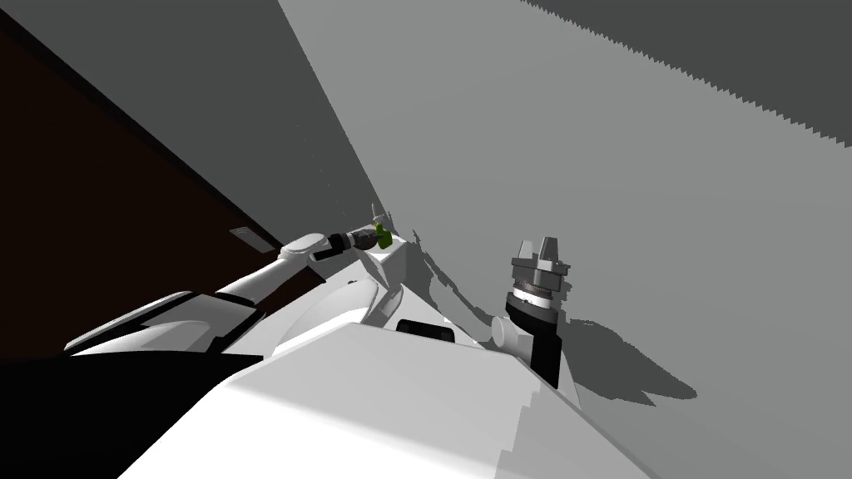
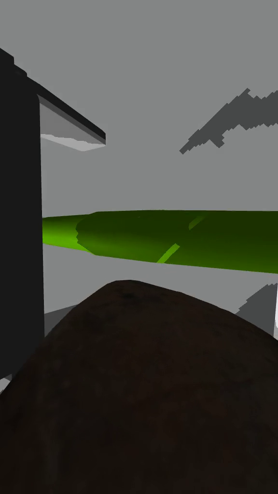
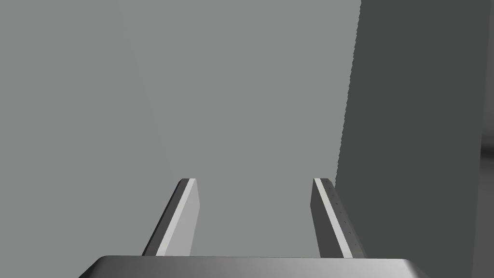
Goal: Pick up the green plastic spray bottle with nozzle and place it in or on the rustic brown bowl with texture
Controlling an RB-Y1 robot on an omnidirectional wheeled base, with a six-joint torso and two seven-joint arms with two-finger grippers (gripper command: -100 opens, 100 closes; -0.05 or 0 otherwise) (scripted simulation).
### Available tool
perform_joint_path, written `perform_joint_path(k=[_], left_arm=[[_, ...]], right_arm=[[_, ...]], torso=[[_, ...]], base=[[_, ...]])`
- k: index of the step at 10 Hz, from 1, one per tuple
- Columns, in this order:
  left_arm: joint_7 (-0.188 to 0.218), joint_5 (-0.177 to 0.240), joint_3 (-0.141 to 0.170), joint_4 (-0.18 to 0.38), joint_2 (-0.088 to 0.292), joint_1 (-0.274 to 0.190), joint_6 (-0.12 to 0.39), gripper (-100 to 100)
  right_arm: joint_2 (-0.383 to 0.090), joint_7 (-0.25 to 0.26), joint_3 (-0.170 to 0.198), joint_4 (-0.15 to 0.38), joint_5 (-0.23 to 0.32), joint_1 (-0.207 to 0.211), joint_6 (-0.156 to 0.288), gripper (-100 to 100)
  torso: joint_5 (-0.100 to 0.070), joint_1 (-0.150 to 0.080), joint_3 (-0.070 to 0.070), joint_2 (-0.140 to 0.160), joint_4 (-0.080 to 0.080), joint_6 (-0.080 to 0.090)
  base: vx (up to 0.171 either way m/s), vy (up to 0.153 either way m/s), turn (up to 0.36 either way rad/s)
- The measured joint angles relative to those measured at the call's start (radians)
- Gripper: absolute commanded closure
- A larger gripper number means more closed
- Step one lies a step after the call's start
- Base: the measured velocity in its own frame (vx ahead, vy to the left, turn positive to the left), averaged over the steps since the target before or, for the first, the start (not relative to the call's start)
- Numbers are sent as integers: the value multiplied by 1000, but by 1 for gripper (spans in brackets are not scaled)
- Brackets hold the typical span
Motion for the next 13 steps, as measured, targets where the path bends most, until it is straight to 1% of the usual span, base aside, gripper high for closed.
perform_joint_path(k=[4, 5, 6, 7, 8, 9, 10, 11, 12, 13], left_arm=[[-1, 0, 0, 0, 0, 0, 1, 100], [0, 0, 0, 0, 0, 0, 1, 0], [0, 0, 0, 0, 0, 0, 0, 100], [0, 0, 0, 0, 0, 0, 1, 0], [0, 0, 0, 0, 0, 0, 0, 100], [21, 3, 5, -7, -2, -20, -4, 100], [49, 16, 24, -17, -5, -35, -16, 100], [66, 18, 26, -2, -24, -71, -27, 100], [76, 29, 41, 11, -34, -89, -46, 100], [87, 38, 58, 7, -38, -94, -56, 100]], right_arm=[[0, 0, 0, 0, 0, 0, 0, 0], [0, 0, 0, 0, 0, 0, 0, 0], [0, 0, 0, 0, 0, 0, 0, 0], [0, 0, 0, 0, 0, 0, 0, 0], [0, 0, 0, 0, 0, 0, 0, 0], [0, 0, 0, 0, 0, 0, 0, 0], [0, 0, 0, 0, 0, 0, 0, 0], [0, 0, 0, 0, 0, 0, 0, 0], [0, 0, 0, 0, 0, 0, 0, 0], [0, 0, 0, 0, 0, 0, 0, 0]], torso=[[0, 0, 0, 0, 0, 0], [0, 0, 0, 0, 0, 0], [0, 0, 0, 0, 0, 0], [0, 0, 0, 0, 0, 0], [0, 0, 0, 0, 0, 0], [0, 3, 2, 4, 1, -1], [1, 6, 6, 10, 3, -3], [2, 6, 6, 11, 3, -2], [2, 8, 6, 10, 3, -3], [3, 7, 5, 8, 2, -2]], base=[[0, 0, 0], [0, 0, 0], [0, 0, 0], [0, 0, 0], [-63, 45, 161], [-137, 80, 238], [-124, 73, 179], [-85, 92, 158], [-62, 78, 113], [-35, 47, 64]])
